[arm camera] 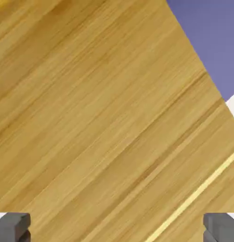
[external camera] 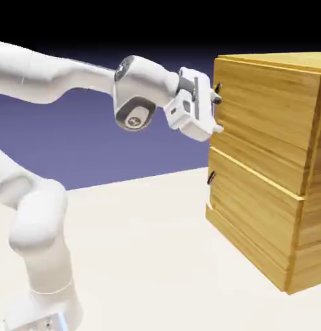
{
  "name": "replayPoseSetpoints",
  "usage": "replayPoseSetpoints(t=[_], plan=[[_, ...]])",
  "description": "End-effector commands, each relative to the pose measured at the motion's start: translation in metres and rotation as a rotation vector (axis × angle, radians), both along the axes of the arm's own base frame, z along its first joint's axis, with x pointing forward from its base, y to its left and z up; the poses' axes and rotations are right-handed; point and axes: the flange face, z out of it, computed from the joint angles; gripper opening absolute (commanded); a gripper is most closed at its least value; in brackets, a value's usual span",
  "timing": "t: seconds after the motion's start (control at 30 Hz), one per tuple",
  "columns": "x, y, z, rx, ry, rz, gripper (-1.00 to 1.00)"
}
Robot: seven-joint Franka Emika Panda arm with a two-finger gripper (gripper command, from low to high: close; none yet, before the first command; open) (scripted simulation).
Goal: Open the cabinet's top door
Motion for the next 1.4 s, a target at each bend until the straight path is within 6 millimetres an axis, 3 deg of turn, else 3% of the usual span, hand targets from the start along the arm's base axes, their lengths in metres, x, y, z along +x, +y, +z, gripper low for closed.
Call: replayPoseSetpoints(t=[0.0,0.37,0.7,1.03,1.37], plan=[[-0.002,0.002,0.006,0.046,-0.023,-0.022,0.00],[-0.016,0.043,0.052,0.556,-0.251,-0.186,0.00],[-0.013,0.100,0.055,1.025,-0.385,-0.247,0.00],[0.012,0.162,0.018,1.497,-0.422,-0.281,0.00],[0.057,0.217,-0.060,1.970,-0.371,-0.358,0.00]])
